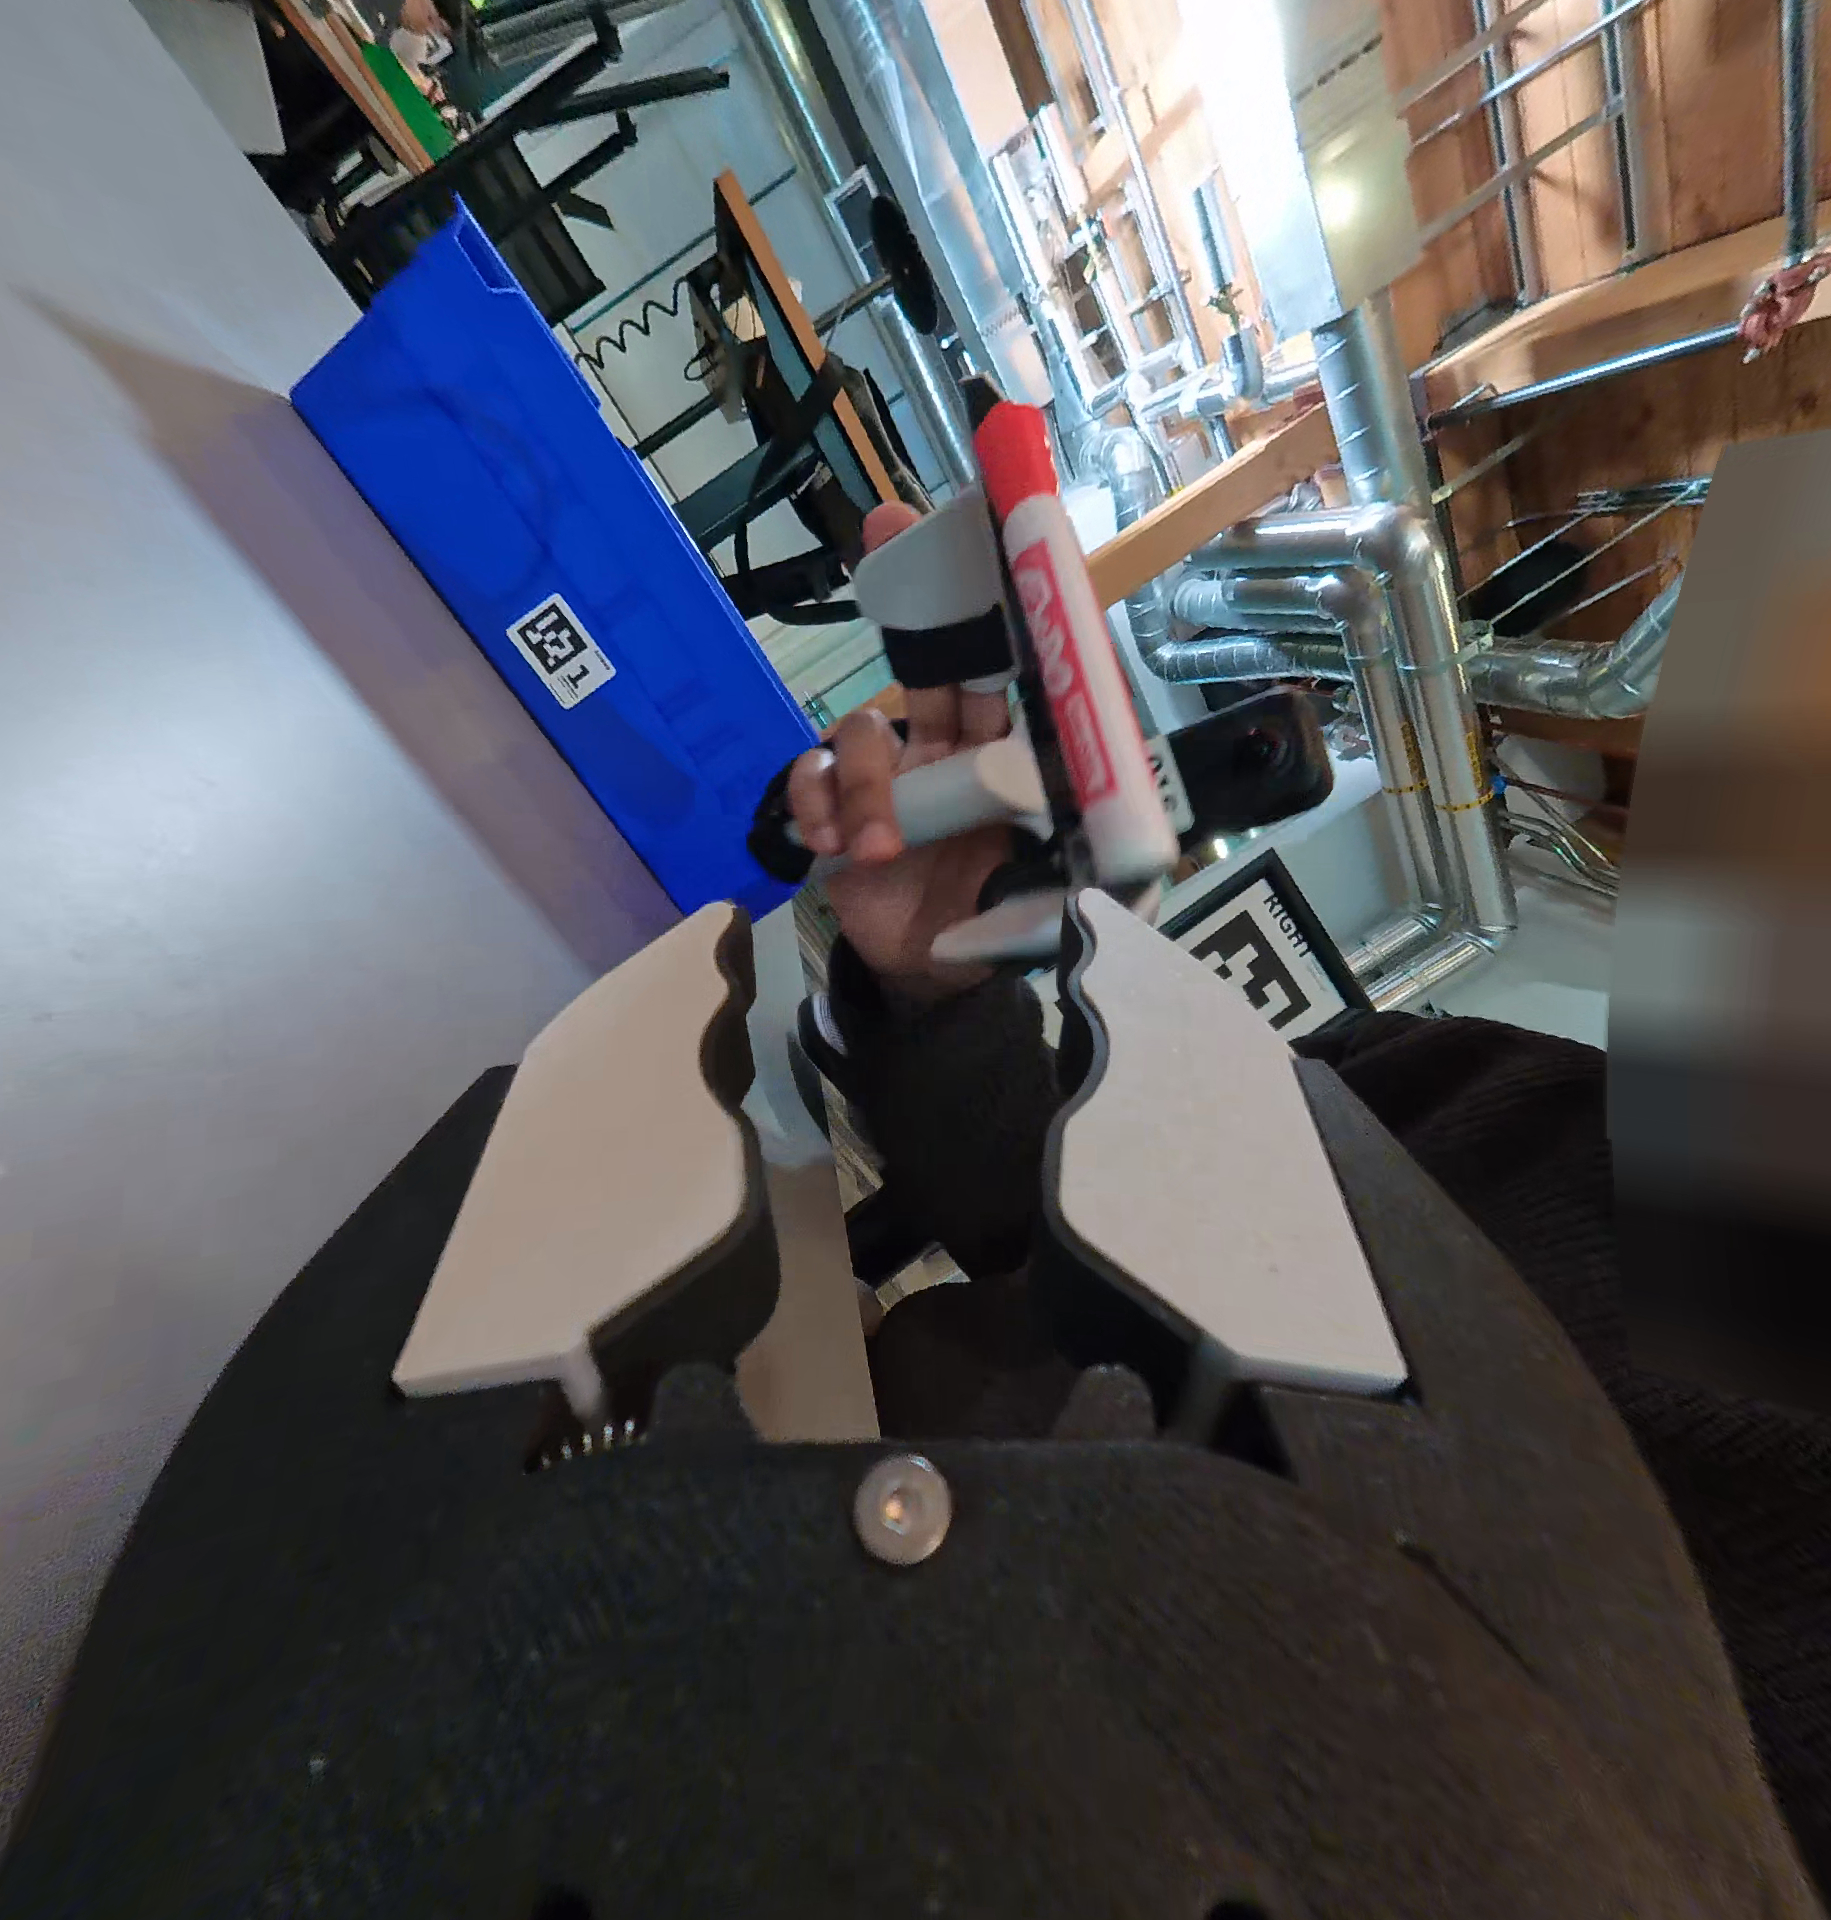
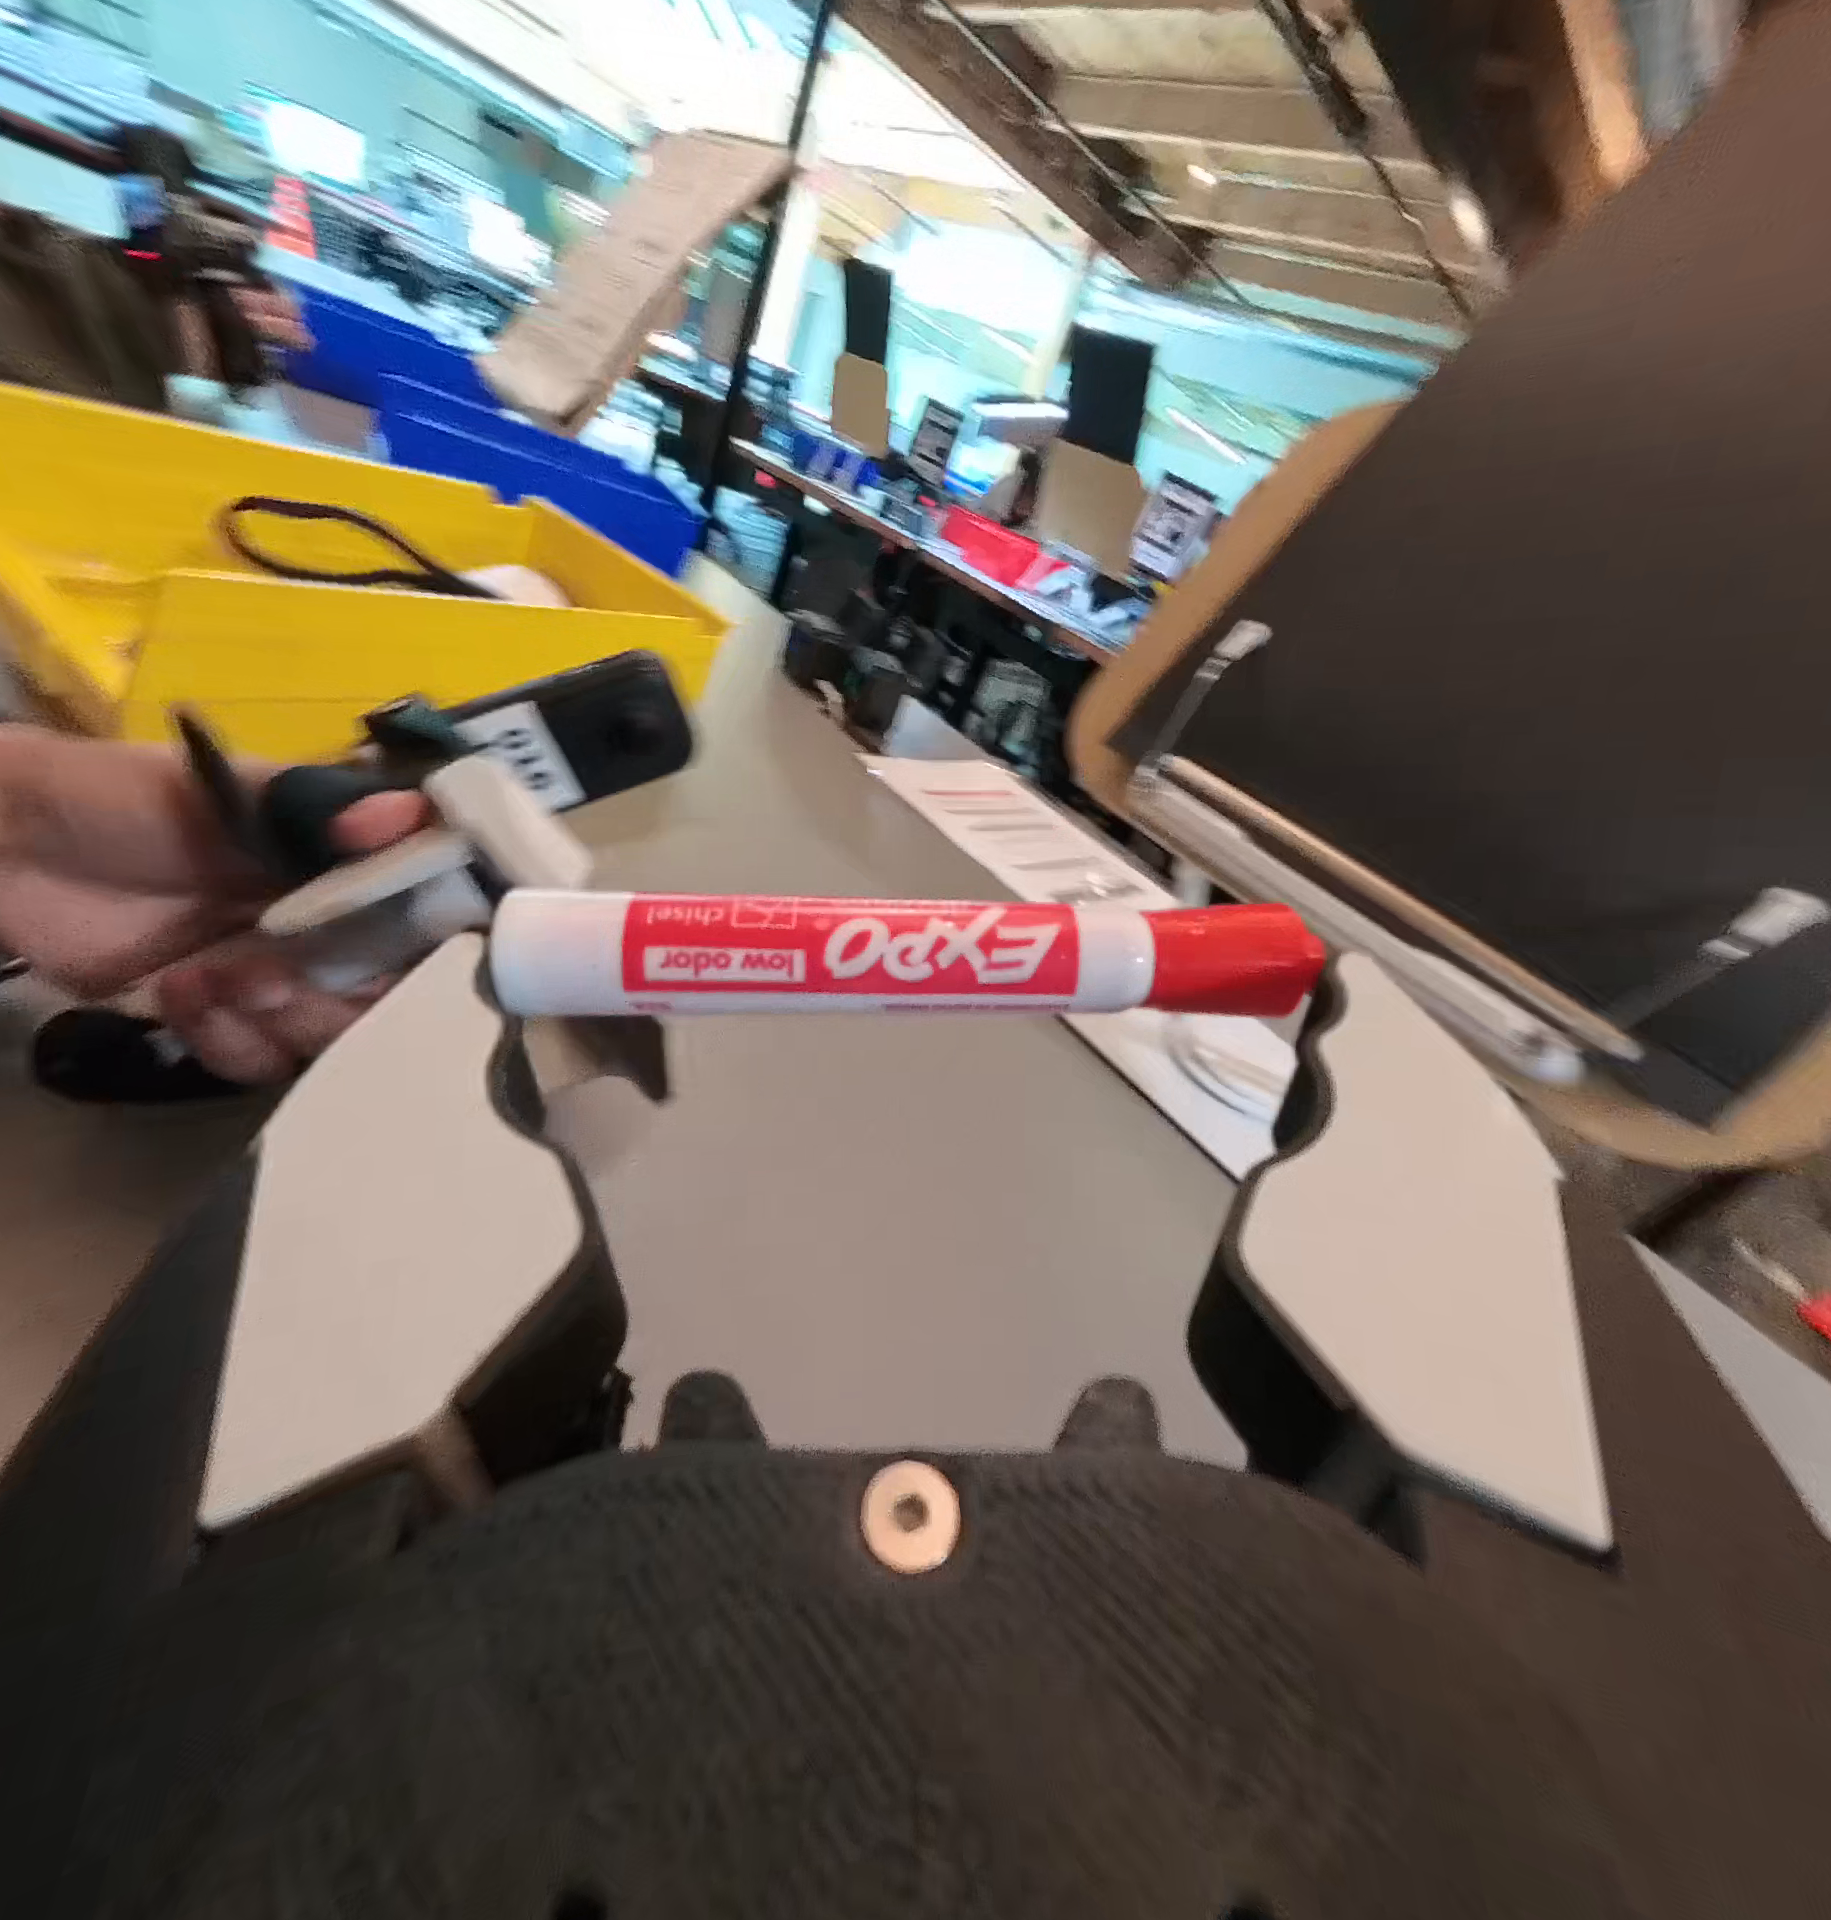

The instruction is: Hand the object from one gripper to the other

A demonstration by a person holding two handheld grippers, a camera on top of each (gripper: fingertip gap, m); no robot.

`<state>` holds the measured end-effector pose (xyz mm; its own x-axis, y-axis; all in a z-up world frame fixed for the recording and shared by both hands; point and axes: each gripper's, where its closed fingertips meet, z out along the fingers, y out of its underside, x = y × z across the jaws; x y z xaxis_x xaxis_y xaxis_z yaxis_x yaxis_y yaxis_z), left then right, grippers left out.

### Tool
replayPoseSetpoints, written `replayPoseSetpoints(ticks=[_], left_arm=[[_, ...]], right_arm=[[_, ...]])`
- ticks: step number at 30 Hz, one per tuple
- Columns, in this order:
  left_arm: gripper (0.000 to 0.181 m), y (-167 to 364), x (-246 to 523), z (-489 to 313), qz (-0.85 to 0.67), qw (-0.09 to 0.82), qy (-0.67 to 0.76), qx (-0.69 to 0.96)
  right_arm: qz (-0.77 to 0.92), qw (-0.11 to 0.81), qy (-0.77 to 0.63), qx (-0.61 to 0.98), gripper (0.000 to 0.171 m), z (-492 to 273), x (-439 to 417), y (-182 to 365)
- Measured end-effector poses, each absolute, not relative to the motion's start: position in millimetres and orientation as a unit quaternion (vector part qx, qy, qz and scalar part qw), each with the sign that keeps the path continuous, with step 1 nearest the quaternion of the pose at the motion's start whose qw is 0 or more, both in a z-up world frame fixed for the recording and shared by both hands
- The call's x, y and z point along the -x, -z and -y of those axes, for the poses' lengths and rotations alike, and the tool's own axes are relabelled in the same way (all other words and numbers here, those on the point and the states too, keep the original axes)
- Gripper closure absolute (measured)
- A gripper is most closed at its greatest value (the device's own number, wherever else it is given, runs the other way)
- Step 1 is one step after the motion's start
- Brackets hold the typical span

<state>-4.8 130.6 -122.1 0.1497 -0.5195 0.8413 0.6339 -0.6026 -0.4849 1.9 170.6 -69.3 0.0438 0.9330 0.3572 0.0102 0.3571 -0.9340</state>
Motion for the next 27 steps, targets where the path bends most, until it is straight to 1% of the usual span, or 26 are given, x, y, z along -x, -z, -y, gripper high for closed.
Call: replayPoseSetpoints(ticks=[1,6,9,11,13,16,21,23,27], left_arm=[[0.124,122,5,-131,0.047,0.445,0.649,0.615],[0.126,122,6,-133,0.051,0.451,0.645,0.614],[0.127,124,7,-134,0.053,0.451,0.643,0.617],[0.128,124,7,-135,0.054,0.451,0.644,0.616],[0.129,124,6,-135,0.054,0.450,0.645,0.616],[0.129,125,3,-135,0.050,0.445,0.644,0.620],[0.129,129,0,-136,0.045,0.439,0.639,0.630],[0.129,129,-1,-135,0.045,0.437,0.641,0.629],[0.129,128,1,-134,0.046,0.440,0.641,0.627]], right_arm=[[0.557,0.601,-0.371,0.437,0.031,-187,-12,58],[0.465,0.665,-0.243,0.531,0.031,-290,-96,10],[0.453,0.643,-0.181,0.591,0.031,-338,-146,24],[0.439,0.650,-0.166,0.598,0.031,-360,-170,35],[0.429,0.629,-0.152,0.630,0.031,-380,-188,58],[0.459,0.591,-0.124,0.652,0.031,-391,-199,90],[0.597,0.485,0.019,0.638,0.031,-388,-216,137],[0.615,0.454,0.010,0.645,0.031,-381,-217,147],[0.596,0.486,-0.012,0.639,0.030,-381,-213,134]])
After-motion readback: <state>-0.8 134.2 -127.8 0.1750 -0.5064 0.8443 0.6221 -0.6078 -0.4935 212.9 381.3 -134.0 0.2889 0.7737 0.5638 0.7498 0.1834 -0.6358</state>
